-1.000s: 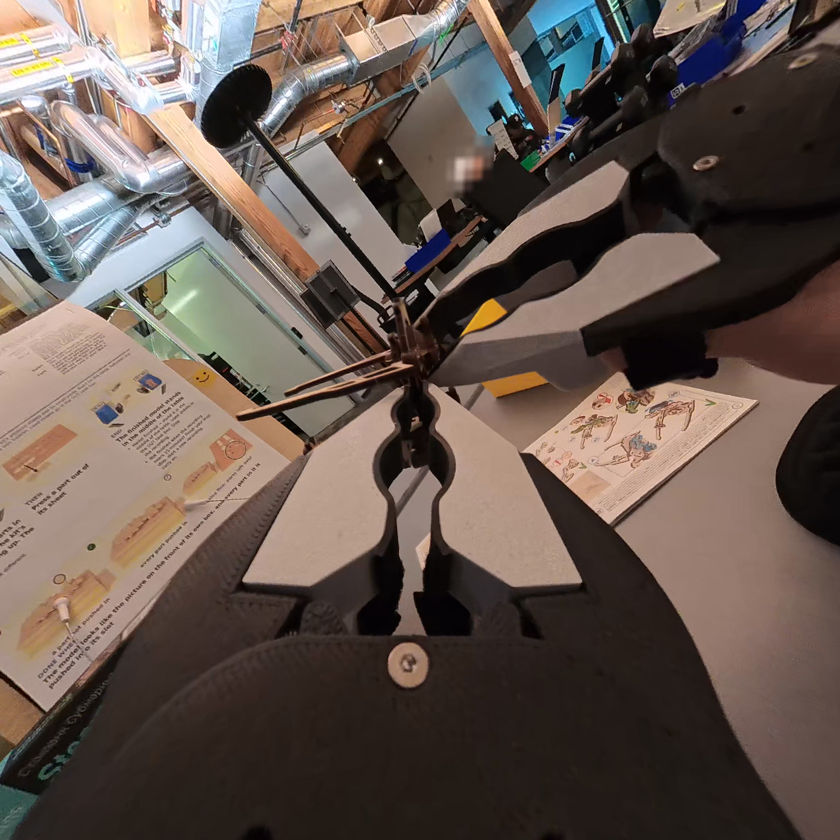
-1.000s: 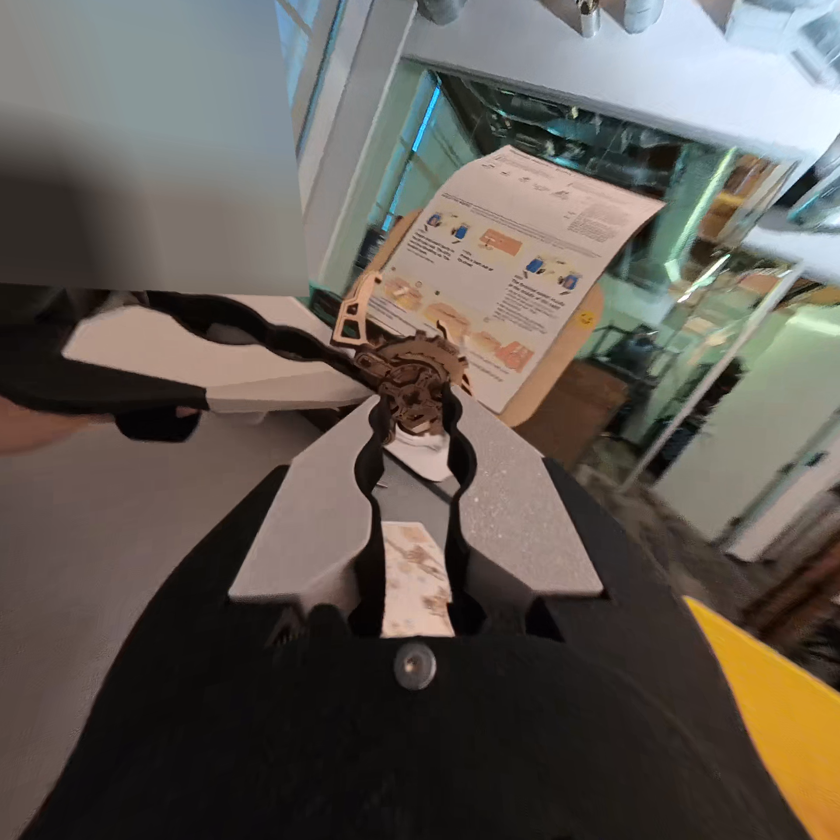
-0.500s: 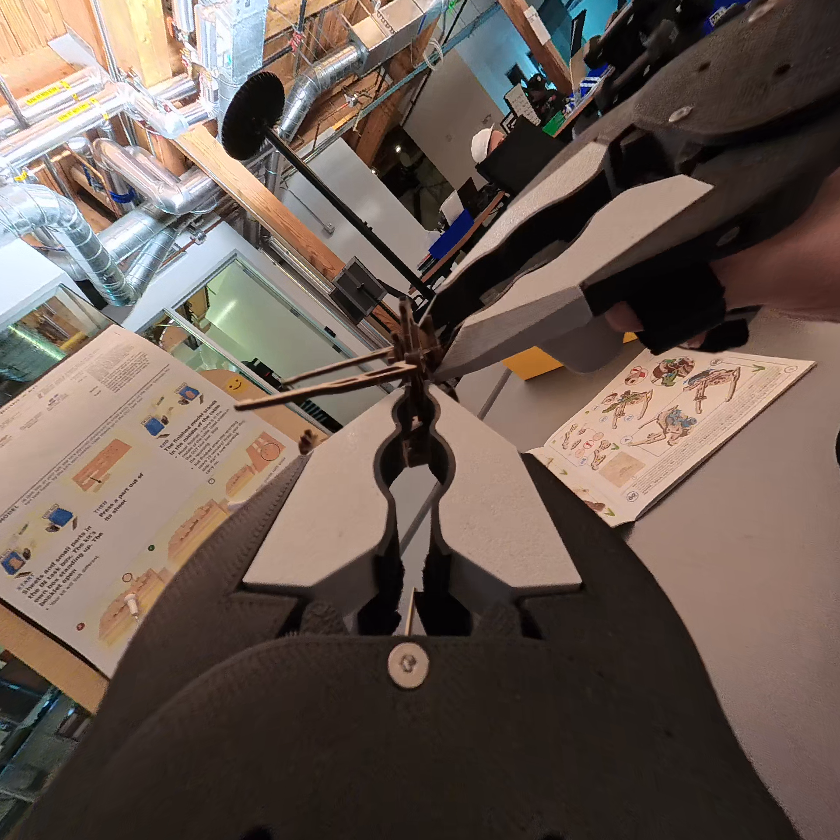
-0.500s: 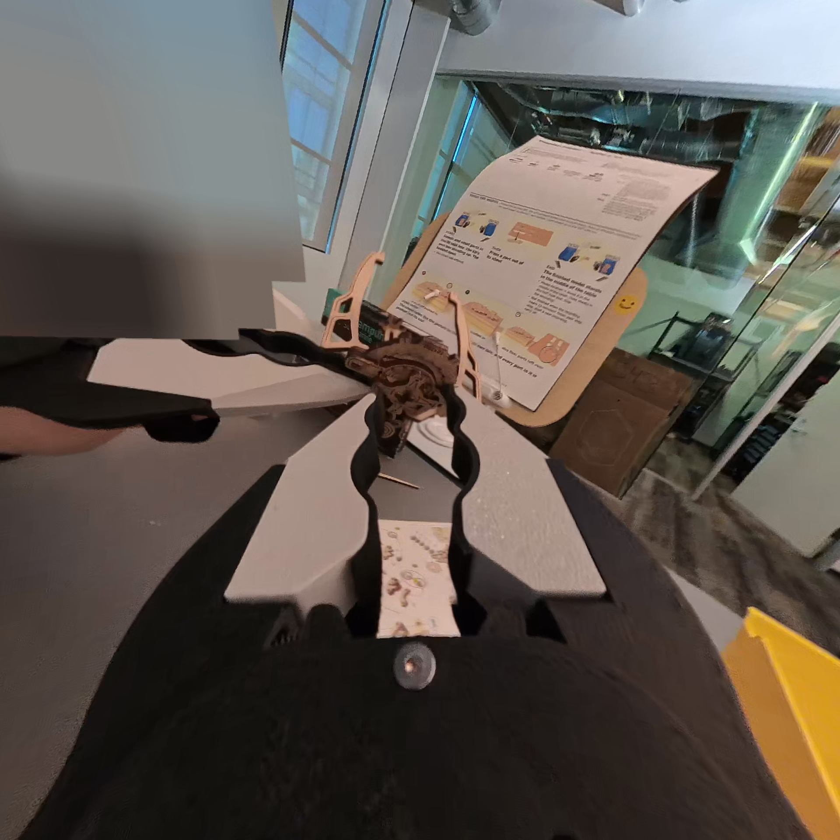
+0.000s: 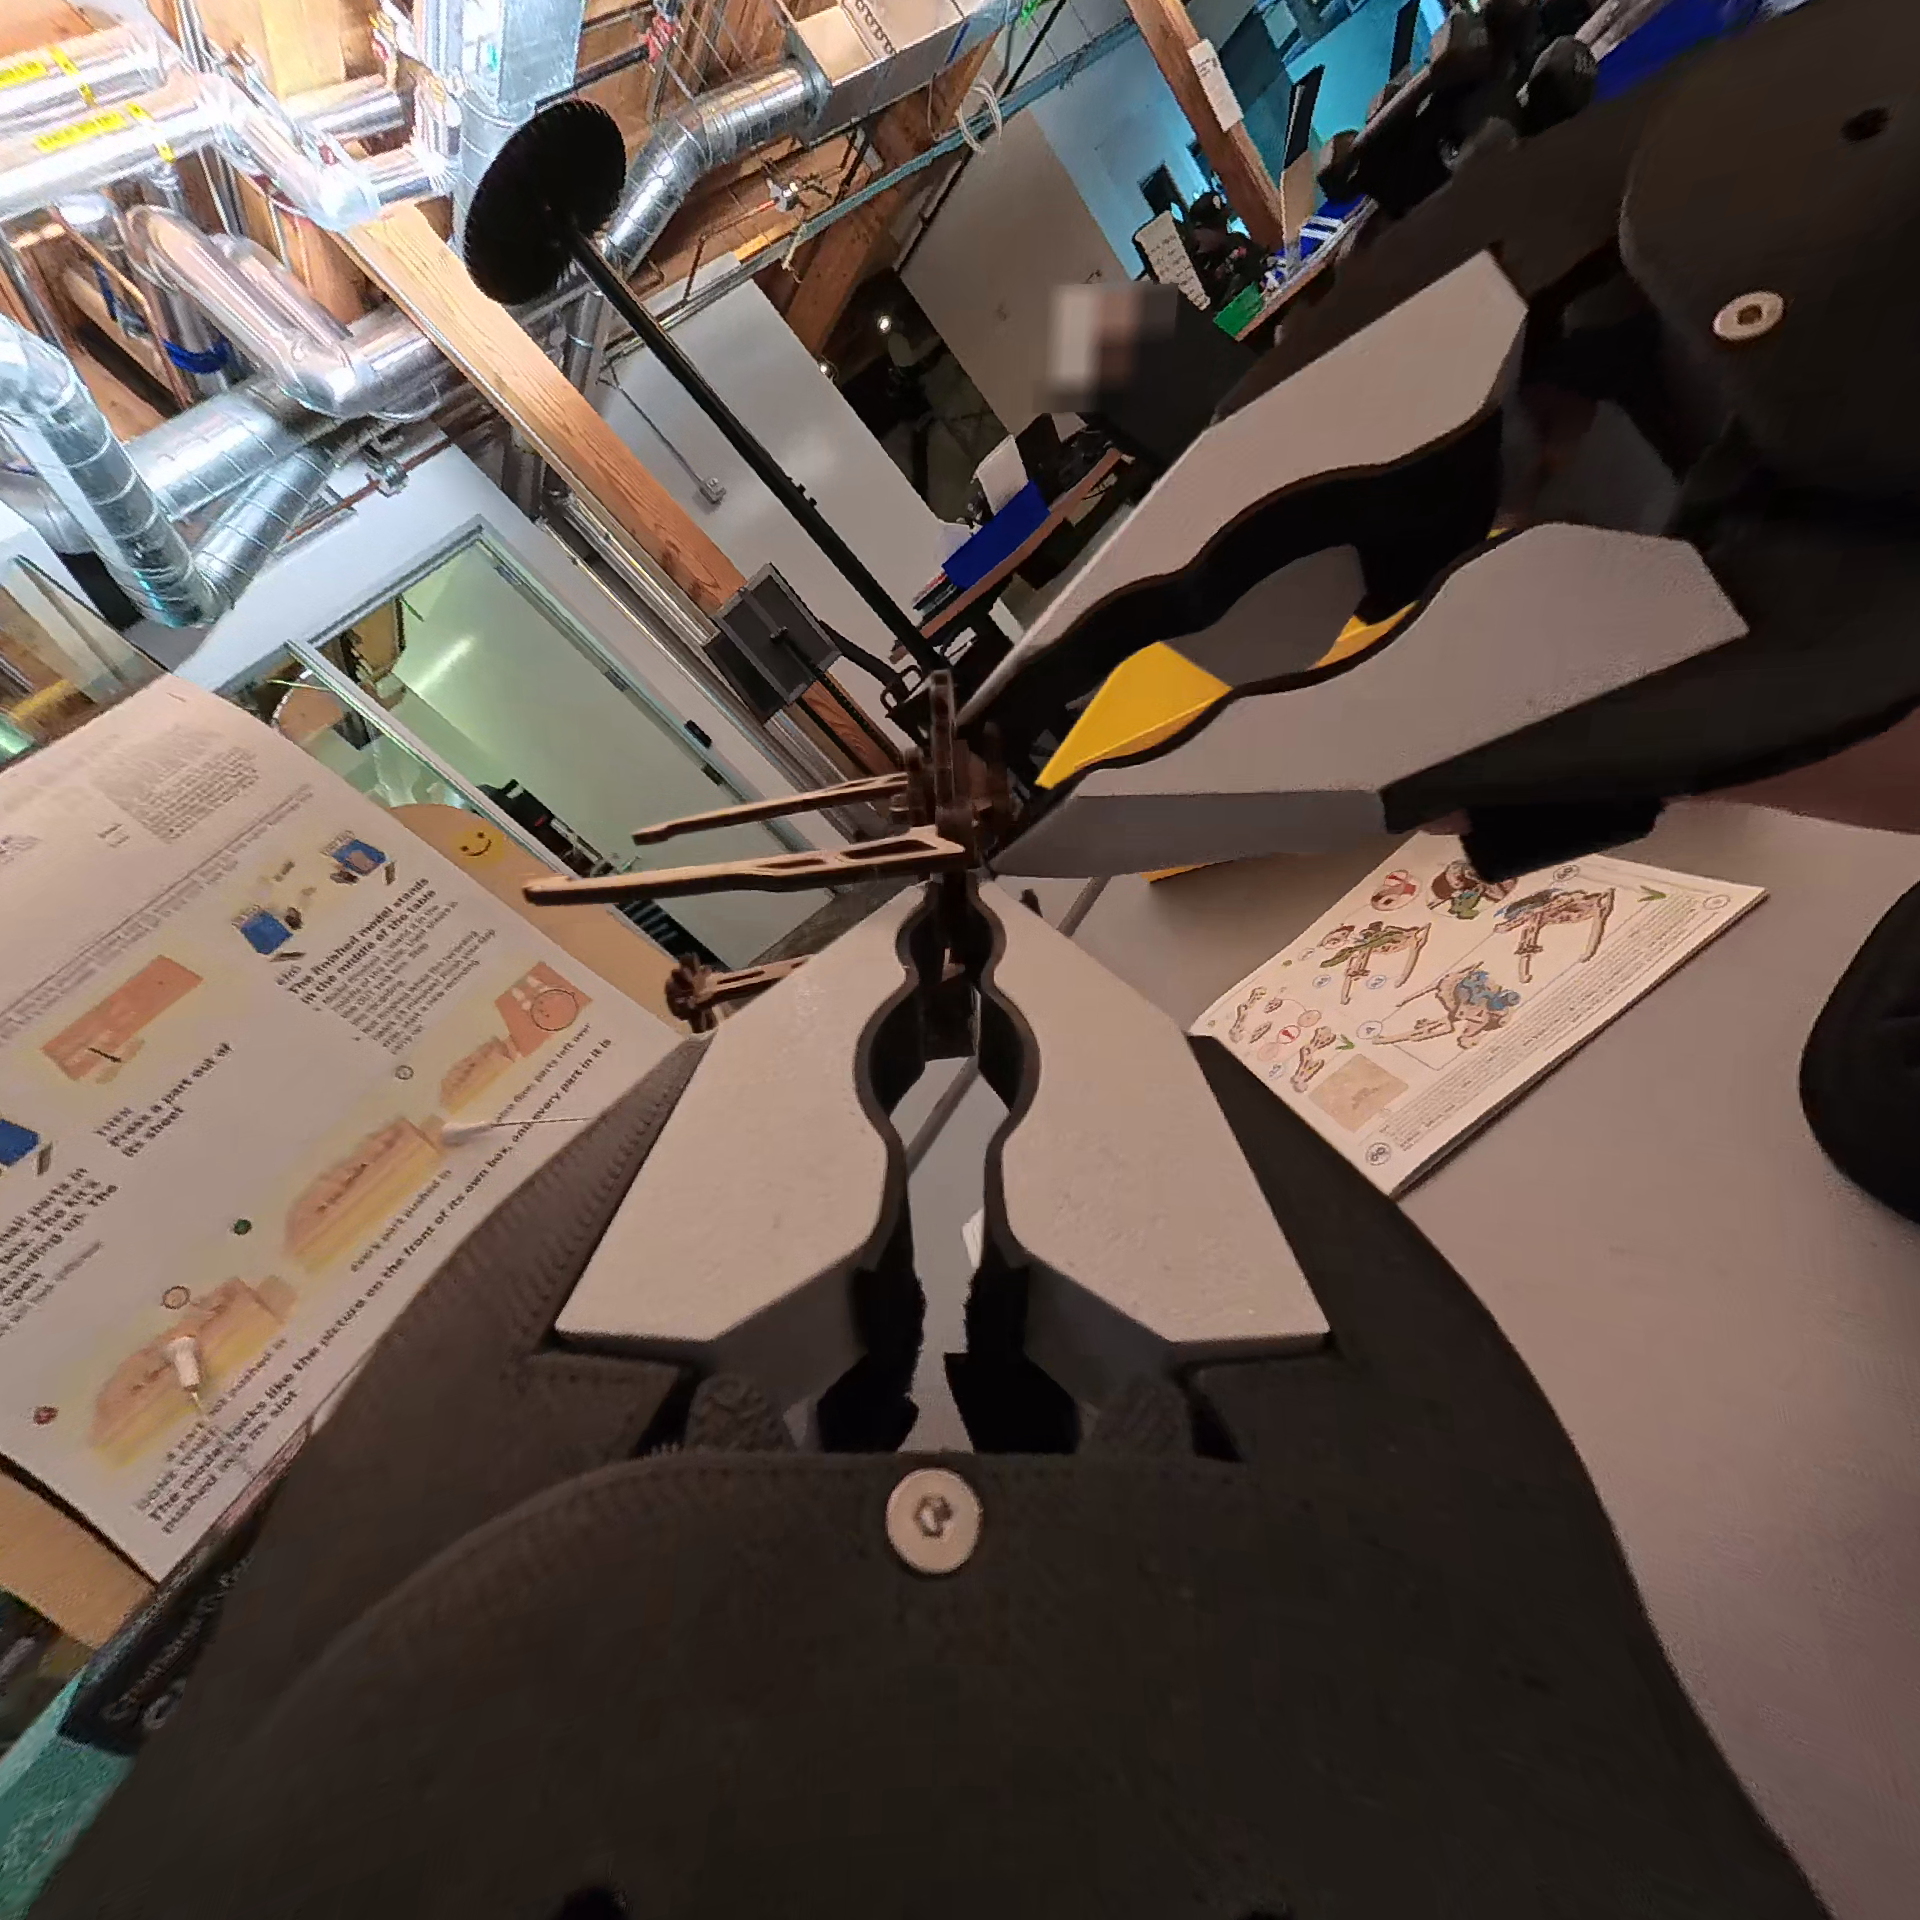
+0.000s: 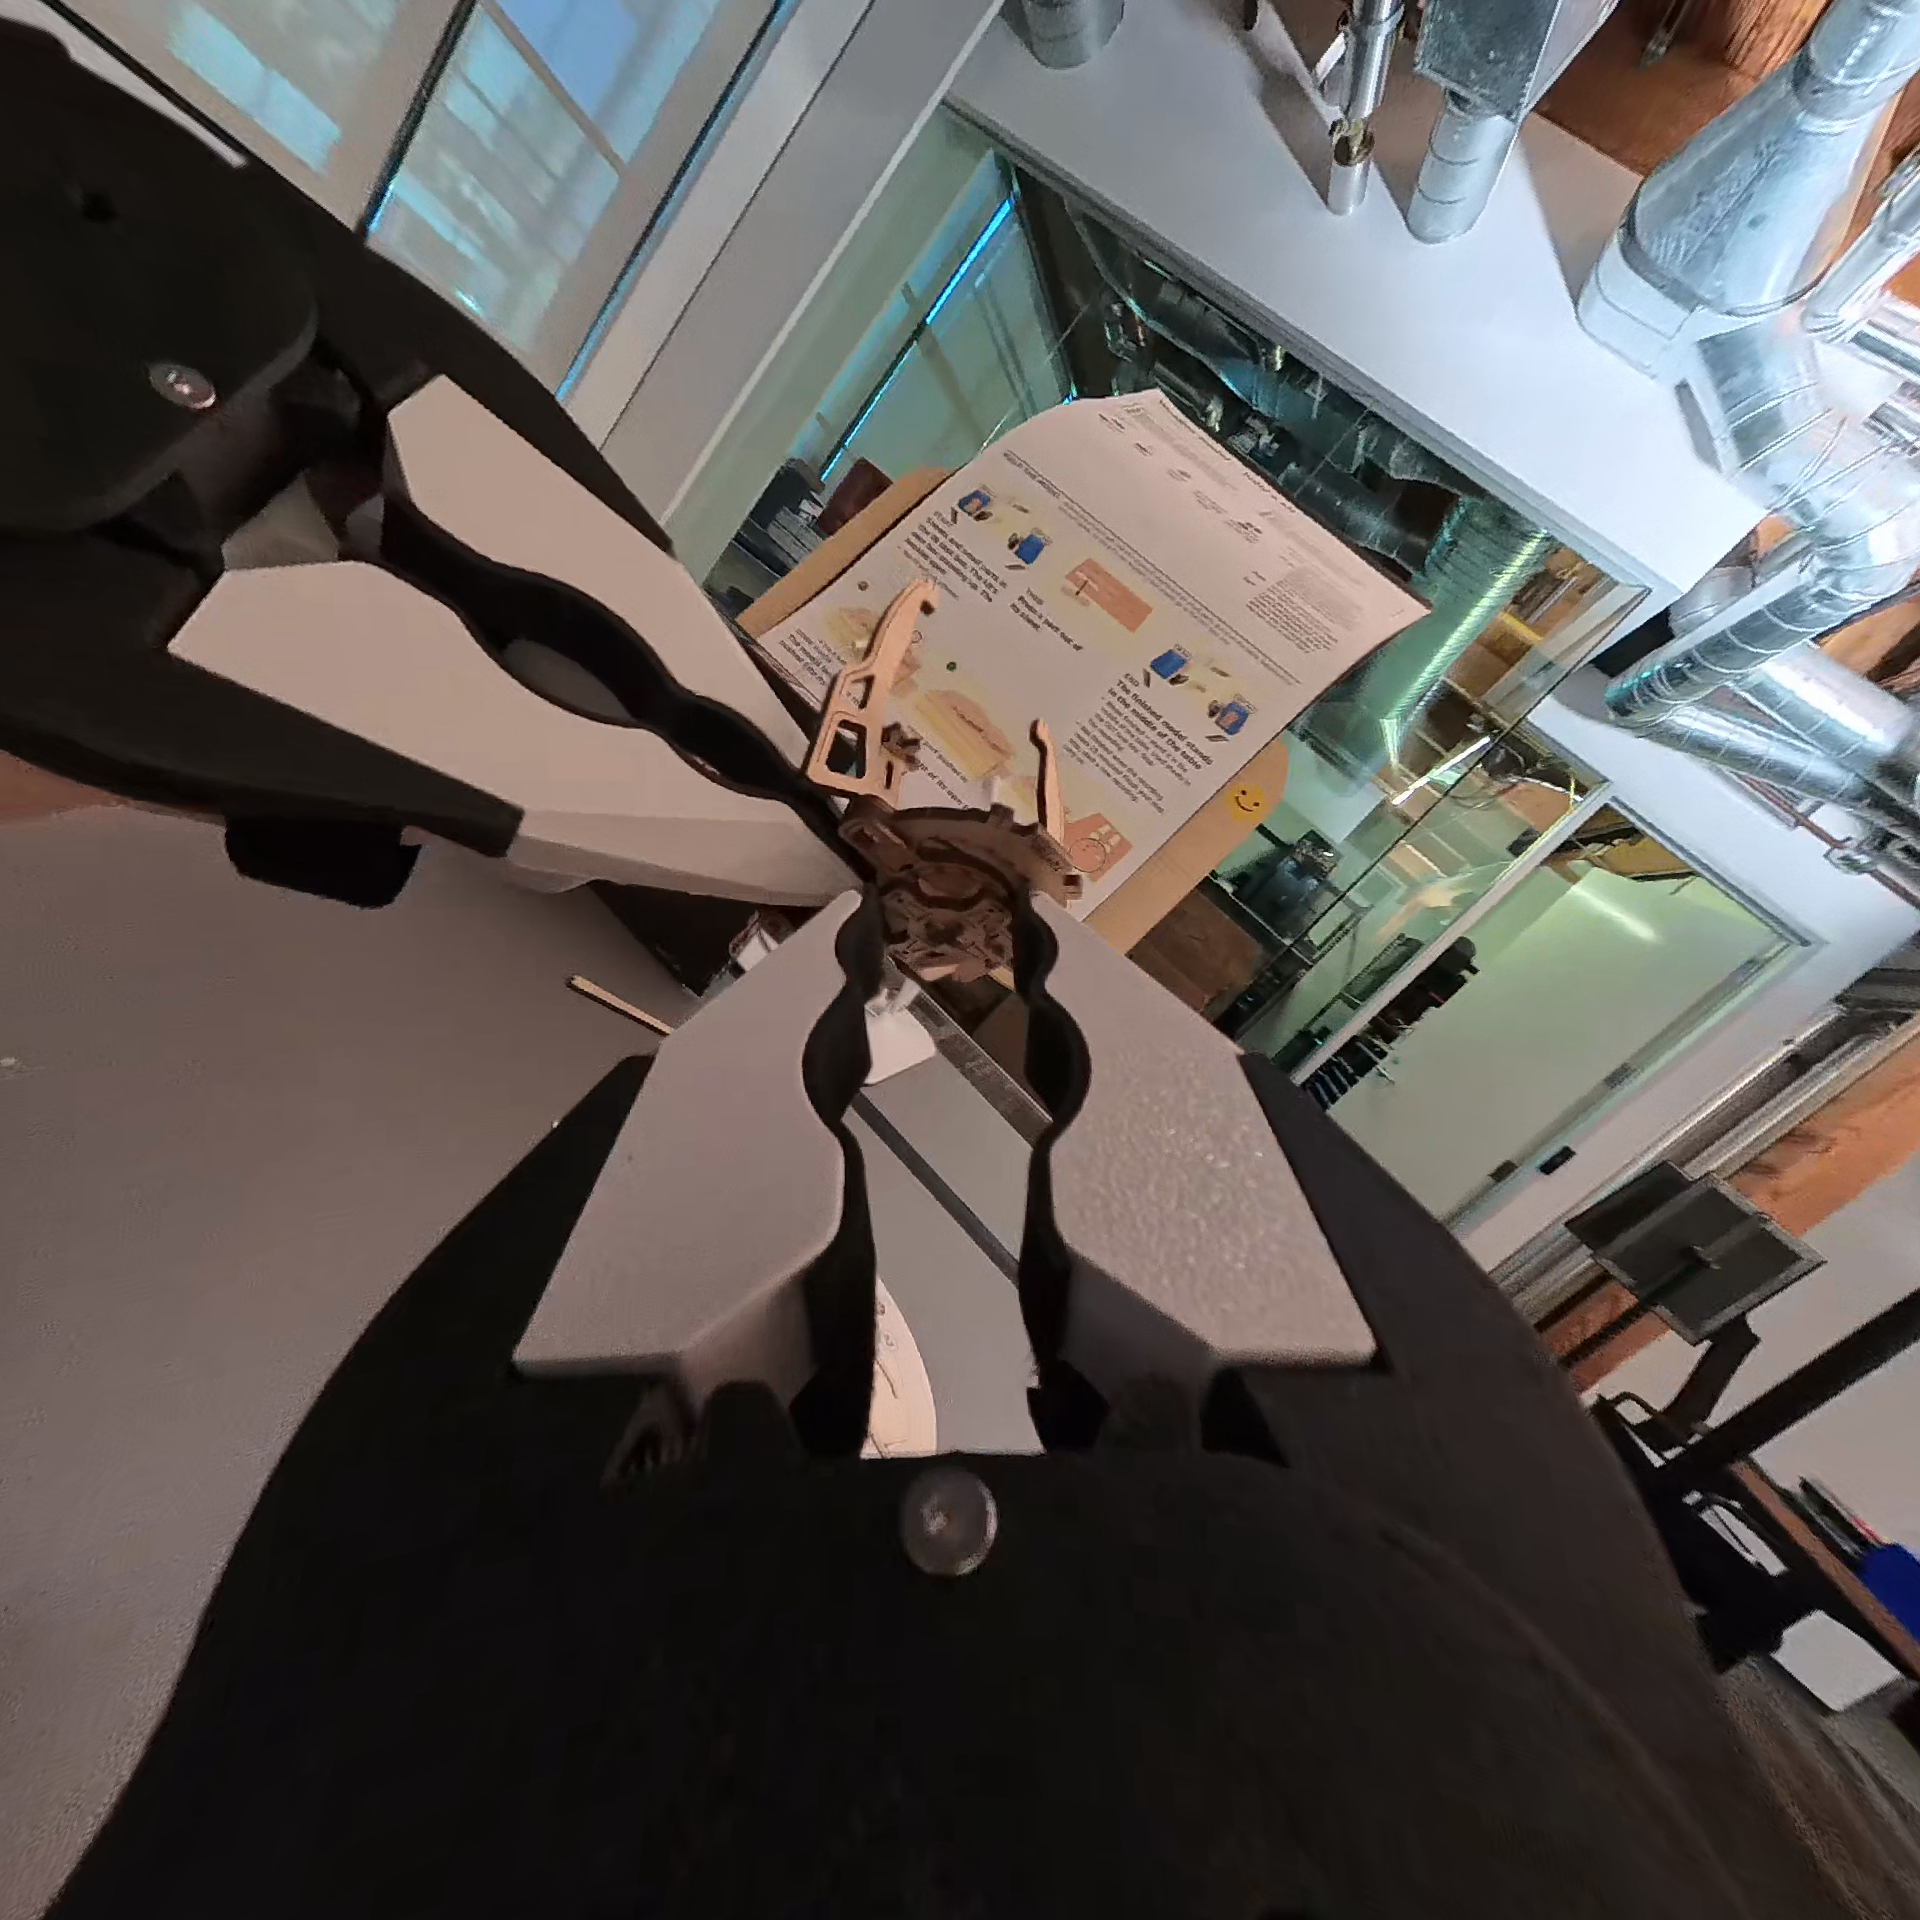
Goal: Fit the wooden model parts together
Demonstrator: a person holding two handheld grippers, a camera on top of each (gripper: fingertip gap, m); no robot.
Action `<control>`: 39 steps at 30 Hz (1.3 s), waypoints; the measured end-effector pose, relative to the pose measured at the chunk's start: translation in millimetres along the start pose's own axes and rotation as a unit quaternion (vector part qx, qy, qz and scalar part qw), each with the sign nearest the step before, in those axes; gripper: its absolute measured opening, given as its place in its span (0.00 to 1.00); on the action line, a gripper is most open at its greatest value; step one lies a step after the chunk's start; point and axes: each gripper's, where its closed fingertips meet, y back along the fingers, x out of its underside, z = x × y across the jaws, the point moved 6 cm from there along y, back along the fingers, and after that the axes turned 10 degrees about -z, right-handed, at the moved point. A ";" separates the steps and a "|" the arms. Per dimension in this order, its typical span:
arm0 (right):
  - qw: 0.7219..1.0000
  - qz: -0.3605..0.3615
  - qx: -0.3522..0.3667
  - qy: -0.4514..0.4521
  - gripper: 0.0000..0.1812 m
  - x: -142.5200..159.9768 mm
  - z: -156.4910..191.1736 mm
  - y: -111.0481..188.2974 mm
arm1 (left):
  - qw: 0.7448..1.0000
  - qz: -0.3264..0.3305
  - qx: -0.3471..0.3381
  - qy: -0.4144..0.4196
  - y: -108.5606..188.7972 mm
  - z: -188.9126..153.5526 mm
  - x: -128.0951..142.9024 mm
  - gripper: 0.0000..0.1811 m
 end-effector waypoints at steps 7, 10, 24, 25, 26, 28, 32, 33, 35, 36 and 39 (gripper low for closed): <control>0.989 -0.029 -0.013 -0.145 0.12 -1.5 -6.5 0.6 | 1.000 -0.018 -0.004 -0.006 1.9 -1.1 -3.7 0.00; 0.970 -0.051 -0.034 -0.237 0.10 -0.9 -9.8 0.3 | 0.999 -0.027 -0.010 -0.020 3.3 -0.7 -6.2 0.00; 0.894 -0.062 -0.064 -0.439 0.10 8.5 -14.3 -4.8 | 0.998 -0.025 -0.022 -0.050 3.5 0.0 -3.4 0.00; 0.890 -0.061 -0.063 -0.447 0.10 9.6 -13.6 -5.3 | 0.998 -0.023 -0.025 -0.061 3.4 -0.2 -2.1 0.00; 0.889 -0.060 -0.062 -0.449 0.11 10.1 -13.1 -5.6 | 0.997 -0.022 -0.028 -0.070 3.3 -0.8 -1.3 0.00; 0.890 -0.063 -0.065 -0.448 0.11 10.3 -13.4 -5.2 | 0.995 -0.020 -0.032 -0.087 3.0 -1.3 -1.4 0.00; 0.871 -0.089 -0.086 -0.475 0.11 10.7 -15.1 -3.7 | 0.991 -0.023 -0.038 -0.124 3.7 -2.4 -5.3 0.00; 0.861 -0.098 -0.094 -0.490 0.11 10.5 -15.8 -3.0 | 0.990 -0.026 -0.041 -0.136 4.2 -3.0 -6.3 0.00; 0.839 -0.104 -0.107 -0.523 0.11 12.6 -16.9 -2.7 | 0.985 -0.025 -0.044 -0.162 4.3 -4.3 -7.6 0.00; 0.826 -0.114 -0.113 -0.541 0.10 12.6 -18.2 -2.2 | 0.984 -0.027 -0.048 -0.171 4.5 -4.5 -8.0 0.00; 0.790 -0.126 -0.127 -0.586 0.11 15.0 -18.2 -3.2 | 0.981 -0.028 -0.050 -0.185 4.8 -4.5 -9.6 0.00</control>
